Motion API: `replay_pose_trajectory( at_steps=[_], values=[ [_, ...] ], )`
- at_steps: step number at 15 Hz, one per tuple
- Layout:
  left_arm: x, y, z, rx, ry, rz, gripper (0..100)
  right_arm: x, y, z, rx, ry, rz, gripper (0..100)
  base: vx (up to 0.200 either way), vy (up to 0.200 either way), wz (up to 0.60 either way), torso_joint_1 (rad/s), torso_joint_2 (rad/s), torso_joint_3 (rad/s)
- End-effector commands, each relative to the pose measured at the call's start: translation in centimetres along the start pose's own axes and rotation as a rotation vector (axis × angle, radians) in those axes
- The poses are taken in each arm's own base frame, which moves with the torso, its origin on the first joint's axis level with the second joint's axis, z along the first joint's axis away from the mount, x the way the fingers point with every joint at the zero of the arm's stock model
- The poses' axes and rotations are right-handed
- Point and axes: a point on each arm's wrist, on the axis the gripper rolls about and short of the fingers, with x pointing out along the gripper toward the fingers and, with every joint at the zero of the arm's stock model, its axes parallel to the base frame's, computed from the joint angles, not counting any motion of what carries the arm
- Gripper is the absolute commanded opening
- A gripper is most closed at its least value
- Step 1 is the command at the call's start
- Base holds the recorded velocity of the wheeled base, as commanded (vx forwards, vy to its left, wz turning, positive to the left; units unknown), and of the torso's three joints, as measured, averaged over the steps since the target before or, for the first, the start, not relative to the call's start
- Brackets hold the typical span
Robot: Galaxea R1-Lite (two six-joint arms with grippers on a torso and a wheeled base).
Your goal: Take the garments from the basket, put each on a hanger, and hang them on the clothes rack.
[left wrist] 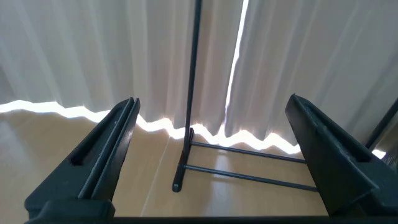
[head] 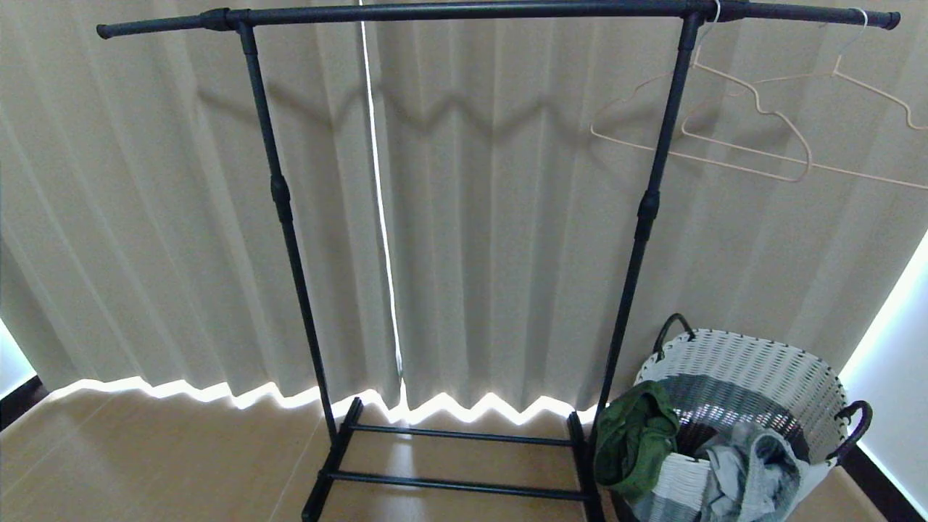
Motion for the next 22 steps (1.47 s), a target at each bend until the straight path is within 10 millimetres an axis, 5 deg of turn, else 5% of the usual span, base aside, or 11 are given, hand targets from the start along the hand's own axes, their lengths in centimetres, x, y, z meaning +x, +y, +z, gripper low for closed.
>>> replay_pose_trajectory(
  at_steps=[1, 8, 14, 22],
  values=[
    [0.0, -0.01, 0.02, 0.0, -0.001, 0.001, 100, 0.01, 0.0, -0.01, 0.0, 0.003, 0.001, 100, 0.0, 0.0, 0.0, 0.0, 0.0, 0.0],
    [0.0, -0.01, 0.01, 0.001, -0.001, 0.001, 100, 0.01, 0.0, -0.01, 0.0, 0.003, 0.001, 100, 0.0, 0.0, 0.0, 0.0, 0.0, 0.0],
    [0.0, -0.01, 0.02, 0.0, -0.001, -0.001, 100, 0.01, 0.0, -0.01, 0.0, 0.003, 0.001, 100, 0.0, -0.2, 0.0, 0.005, 0.0, 0.004],
    [0.0, -0.01, 0.03, 0.003, -0.002, -0.002, 100, 0.01, 0.0, -0.02, 0.003, 0.004, 0.003, 100, 0.0, 0.0, 0.0, 0.0, 0.0, 0.0]
  ],
)
